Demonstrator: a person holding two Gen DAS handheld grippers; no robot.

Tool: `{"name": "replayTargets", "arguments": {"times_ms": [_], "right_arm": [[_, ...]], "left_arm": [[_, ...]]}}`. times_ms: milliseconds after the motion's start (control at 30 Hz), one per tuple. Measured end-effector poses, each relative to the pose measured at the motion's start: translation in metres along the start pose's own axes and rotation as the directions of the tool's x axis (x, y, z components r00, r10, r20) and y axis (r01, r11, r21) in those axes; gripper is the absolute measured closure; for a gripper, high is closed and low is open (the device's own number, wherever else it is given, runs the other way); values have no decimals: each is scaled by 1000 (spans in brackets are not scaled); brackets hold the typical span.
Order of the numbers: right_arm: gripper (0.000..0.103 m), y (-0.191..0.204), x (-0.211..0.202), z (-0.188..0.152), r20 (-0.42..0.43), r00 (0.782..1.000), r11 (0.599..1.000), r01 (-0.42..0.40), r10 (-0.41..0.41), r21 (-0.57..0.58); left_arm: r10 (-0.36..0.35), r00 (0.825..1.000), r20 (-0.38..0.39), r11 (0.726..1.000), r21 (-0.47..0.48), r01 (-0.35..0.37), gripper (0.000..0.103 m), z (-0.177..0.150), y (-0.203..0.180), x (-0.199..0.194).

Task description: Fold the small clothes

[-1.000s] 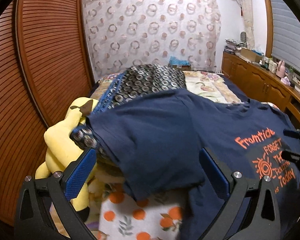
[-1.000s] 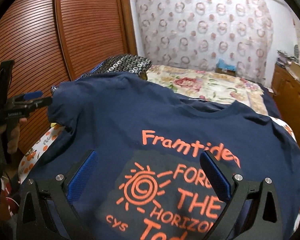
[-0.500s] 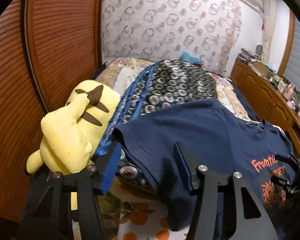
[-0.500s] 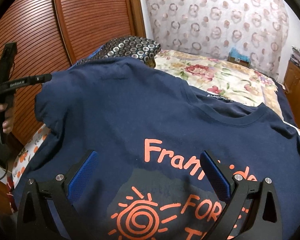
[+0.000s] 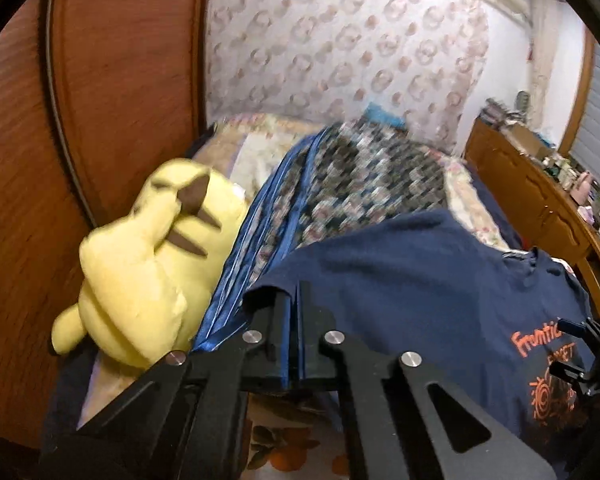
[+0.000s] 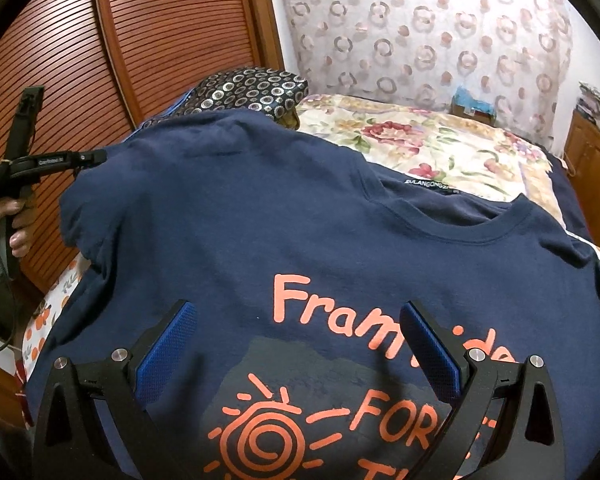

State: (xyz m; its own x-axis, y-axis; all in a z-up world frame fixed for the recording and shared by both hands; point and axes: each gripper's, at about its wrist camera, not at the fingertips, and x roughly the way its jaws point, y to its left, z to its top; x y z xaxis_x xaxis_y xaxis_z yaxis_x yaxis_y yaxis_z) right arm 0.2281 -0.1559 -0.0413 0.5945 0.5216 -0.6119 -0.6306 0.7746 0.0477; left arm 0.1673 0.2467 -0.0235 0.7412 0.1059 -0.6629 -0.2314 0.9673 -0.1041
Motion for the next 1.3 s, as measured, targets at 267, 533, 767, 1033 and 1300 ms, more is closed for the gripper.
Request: {"name": "replayTargets", "arguments": {"times_ms": [267,533,767,1033,1300], "right_arm": [[2,3,-12,-8,38,999,1000,20,-20,16],[2,0,-35,-21,89,994,996,60,-67,73],[2,-1,-57,-44,105,987,985,110,-124,131],[2,12,-57,-60,80,988,976,118,-134,180],[17,45,-35,-49,57,998,991,31,-39,132]], "left_arm": [[-94,992,84,988,129,83,100,25,-49,-39],[-276,961,20,923,284,259,100,47,-147,-27],[-314,945,-93,881,343,326,99,46,-205,-1],[-304,949,-88,890,328,316,26,42,-187,-9],[-232,971,-56,928,285,239,23,16,-144,-22]]}}
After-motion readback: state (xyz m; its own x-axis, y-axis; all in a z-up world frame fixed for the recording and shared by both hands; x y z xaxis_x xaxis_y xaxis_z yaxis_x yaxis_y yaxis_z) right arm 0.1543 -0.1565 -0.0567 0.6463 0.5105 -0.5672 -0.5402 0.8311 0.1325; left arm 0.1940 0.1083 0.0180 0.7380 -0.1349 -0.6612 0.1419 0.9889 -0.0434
